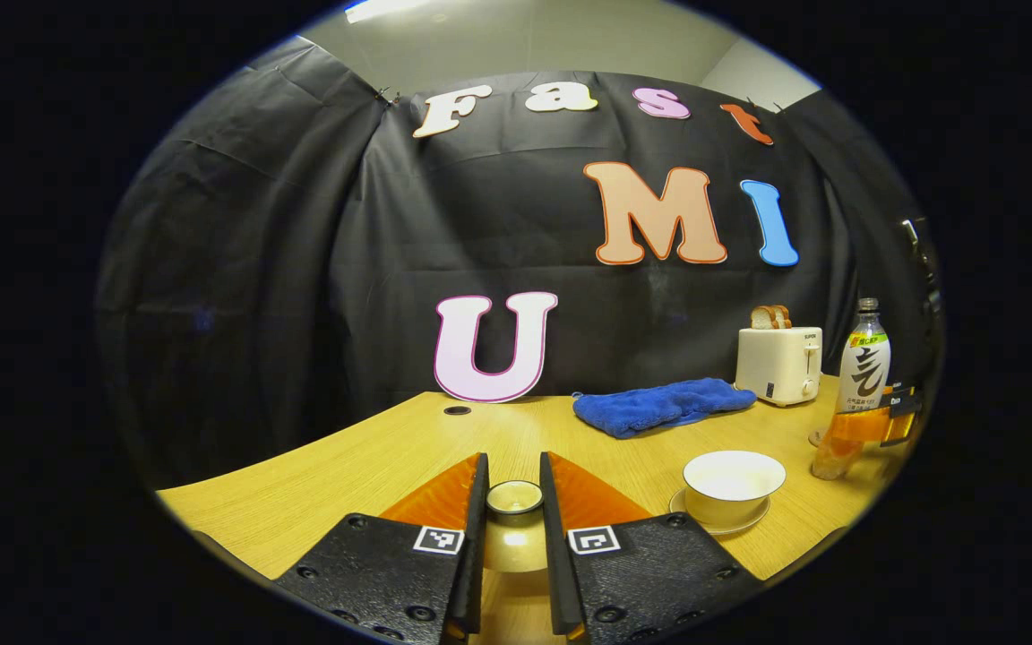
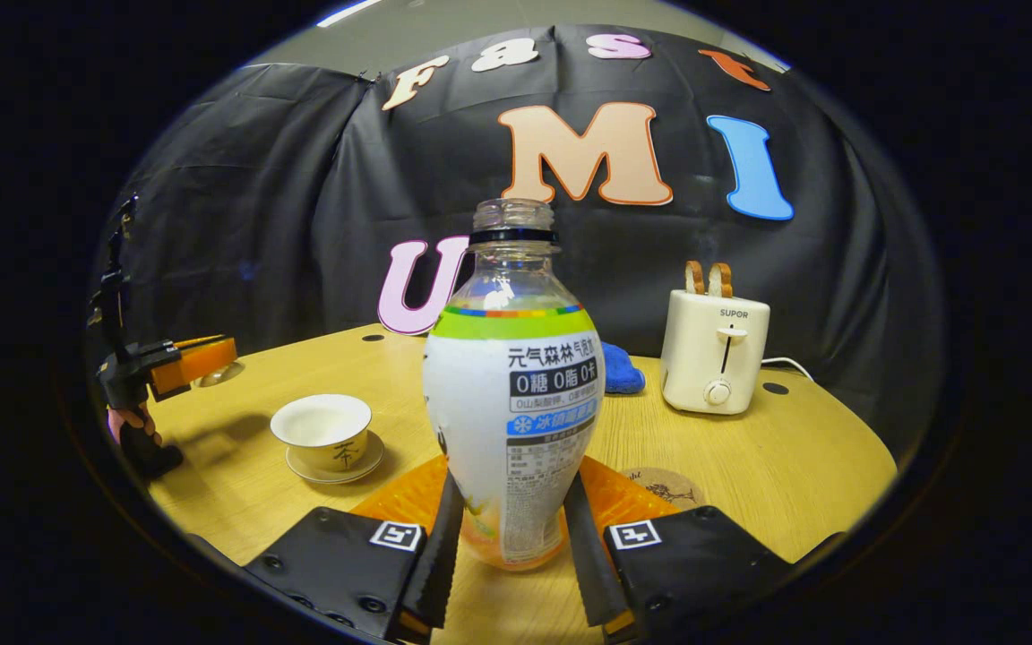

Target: Open the teacup lid with one hand, grasp the water bottle and pour water into the teacup with the other hand; after pouring, place the water bottle on the coaster and then close the teacup lid.

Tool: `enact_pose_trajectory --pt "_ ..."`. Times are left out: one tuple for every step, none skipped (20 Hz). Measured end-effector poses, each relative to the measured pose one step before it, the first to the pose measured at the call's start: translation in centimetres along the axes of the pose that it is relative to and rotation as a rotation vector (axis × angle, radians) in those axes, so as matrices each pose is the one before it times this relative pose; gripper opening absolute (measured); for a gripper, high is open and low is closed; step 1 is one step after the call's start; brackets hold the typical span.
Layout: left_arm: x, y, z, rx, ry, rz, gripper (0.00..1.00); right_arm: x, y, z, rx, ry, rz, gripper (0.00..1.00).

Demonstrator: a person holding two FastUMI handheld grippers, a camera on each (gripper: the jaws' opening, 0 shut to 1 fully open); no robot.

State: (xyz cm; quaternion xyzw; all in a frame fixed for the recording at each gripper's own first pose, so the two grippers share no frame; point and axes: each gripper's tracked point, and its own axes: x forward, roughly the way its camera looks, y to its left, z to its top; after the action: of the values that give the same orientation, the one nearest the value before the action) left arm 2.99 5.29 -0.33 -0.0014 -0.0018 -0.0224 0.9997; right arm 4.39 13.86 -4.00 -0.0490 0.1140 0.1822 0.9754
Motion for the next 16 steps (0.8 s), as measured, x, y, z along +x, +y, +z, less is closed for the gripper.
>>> enact_pose_trajectory --pt "0.001 -0.024 0.051 -0.00013 0.00003 -0.00010 0.27 -0.123 0.106 0.031 -0.01759 0.00774 -0.00495 0.60" --pt "-0.049 -0.027 0.029 -0.00018 -0.00010 0.00042 0.27 -0.053 0.149 0.222 -0.01710 0.00116 -0.00239 0.60" --pt "-0.052 -0.015 0.030 0.00007 0.00018 0.00076 0.27 -0.073 0.081 0.503 -0.02215 -0.00607 -0.00821 0.61" --pt "0.043 0.084 -0.098 -0.00013 0.00004 0.00069 0.27 -0.112 -0.022 0.576 -0.02758 -0.00712 -0.01042 0.61" --pt "0.019 0.048 0.103 -0.00001 0.00004 0.00042 0.27 -0.086 0.173 0.672 -0.04164 -0.00734 -0.01061 0.60" --pt "0.032 -0.093 -0.049 0.00006 0.00027 0.00050 0.27 -0.178 -0.108 0.658 -0.04373 -0.00734 -0.01332 0.60" --pt "0.044 -0.016 0.000 -0.00007 -0.00009 0.00034 0.27 -0.088 -0.196 0.833 -0.05047 -0.01116 -0.01794 0.60" --pt "0.017 0.011 0.056 -0.00005 -0.00007 0.00080 0.27 -0.088 -0.281 0.832 -0.05376 -0.01356 -0.01485 0.60" --pt "-0.037 0.035 0.051 0.00001 0.00015 0.00045 0.27 0.063 -0.107 0.887 -0.05554 -0.01377 -0.01622 0.60" --pt "-0.040 0.059 -0.082 -0.00018 -0.00009 0.00087 0.27 0.048 -0.231 0.731 -0.05434 -0.01331 -0.01460 0.60" --pt "-0.029 0.031 0.025 0.00004 -0.00005 0.00067 0.27 0.054 -0.166 0.405 -0.05303 -0.00934 -0.01128 0.60" --pt "-0.011 -0.024 0.012 -0.00021 -0.00026 0.00062 0.27 -0.202 -0.322 0.139 -0.05099 -0.00496 -0.00873 0.60" --pt "0.049 -0.039 0.019 0.00002 0.00005 0.00006 0.27 -0.280 -0.288 0.301 -0.04584 -0.00437 -0.00854 0.60" --pt "-0.028 -0.034 -0.047 -0.00008 0.00027 -0.00025 0.27 -0.123 -0.164 0.282 -0.04407 -0.00767 -0.00639 0.60" --pt "-0.005 -0.023 0.039 -0.00016 0.00009 -0.00145 0.27 0.205 0.048 0.571 -0.05289 -0.00897 -0.00863 0.60" --pt "-0.013 -0.073 -0.058 -0.00040 0.00011 -0.00188 0.27 0.398 -0.067 0.592 -0.07096 -0.01250 -0.01606 0.60"
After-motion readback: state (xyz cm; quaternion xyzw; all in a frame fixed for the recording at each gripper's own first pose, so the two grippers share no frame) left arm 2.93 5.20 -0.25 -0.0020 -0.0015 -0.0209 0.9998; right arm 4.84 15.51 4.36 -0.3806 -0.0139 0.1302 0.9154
